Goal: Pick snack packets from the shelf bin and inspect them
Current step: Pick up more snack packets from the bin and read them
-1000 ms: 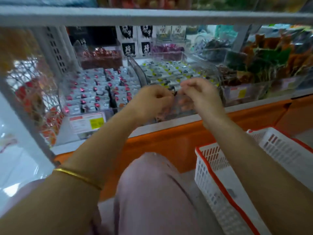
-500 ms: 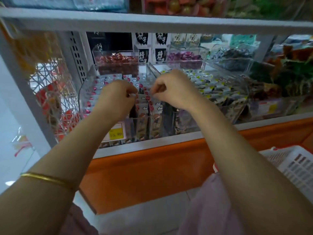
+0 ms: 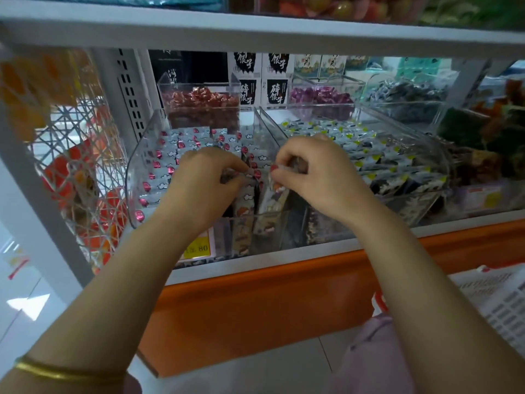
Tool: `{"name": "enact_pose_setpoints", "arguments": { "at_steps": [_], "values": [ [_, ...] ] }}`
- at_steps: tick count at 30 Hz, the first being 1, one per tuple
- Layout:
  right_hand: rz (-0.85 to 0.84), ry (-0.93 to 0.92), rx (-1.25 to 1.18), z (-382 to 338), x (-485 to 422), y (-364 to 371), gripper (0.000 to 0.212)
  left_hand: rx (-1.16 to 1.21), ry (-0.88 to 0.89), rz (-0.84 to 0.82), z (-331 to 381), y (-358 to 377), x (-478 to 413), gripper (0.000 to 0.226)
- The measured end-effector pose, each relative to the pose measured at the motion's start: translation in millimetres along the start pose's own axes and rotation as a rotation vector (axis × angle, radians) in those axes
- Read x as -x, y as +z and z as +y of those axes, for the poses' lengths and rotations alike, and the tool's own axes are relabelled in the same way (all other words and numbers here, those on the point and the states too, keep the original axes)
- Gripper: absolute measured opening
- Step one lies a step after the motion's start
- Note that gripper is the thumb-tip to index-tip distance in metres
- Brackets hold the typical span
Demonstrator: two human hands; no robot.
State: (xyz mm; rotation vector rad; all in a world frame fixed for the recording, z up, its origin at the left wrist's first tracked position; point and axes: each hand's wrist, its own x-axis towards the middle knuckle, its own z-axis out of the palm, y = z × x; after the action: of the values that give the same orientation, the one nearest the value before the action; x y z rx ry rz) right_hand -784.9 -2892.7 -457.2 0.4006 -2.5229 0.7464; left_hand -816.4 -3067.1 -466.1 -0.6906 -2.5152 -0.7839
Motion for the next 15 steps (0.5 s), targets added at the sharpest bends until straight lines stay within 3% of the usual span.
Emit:
{"name": "enact_pose_setpoints", "arguments": {
  "at_steps": [3,8,12,15],
  "values": [
    [0.218,0.022,-0.214,-3,3,-5,0.011,0.082,-0.031,0.081,0,-5,1,0.019],
    [0.501,0.166,-0.464,-8,6,-2,0.015,0.285,-0.075,0.015,3,-5,5,0.024],
    [0.505,0.318,-0.821,-7,6,-1,0.014,0.395,-0.097,-0.033,2,-5,10,0.023],
    [0.417,0.390,-1.094,-5,5,1,0.014,0.542,-0.179,-0.030,-2,-6,12,0.016]
  ]
}}
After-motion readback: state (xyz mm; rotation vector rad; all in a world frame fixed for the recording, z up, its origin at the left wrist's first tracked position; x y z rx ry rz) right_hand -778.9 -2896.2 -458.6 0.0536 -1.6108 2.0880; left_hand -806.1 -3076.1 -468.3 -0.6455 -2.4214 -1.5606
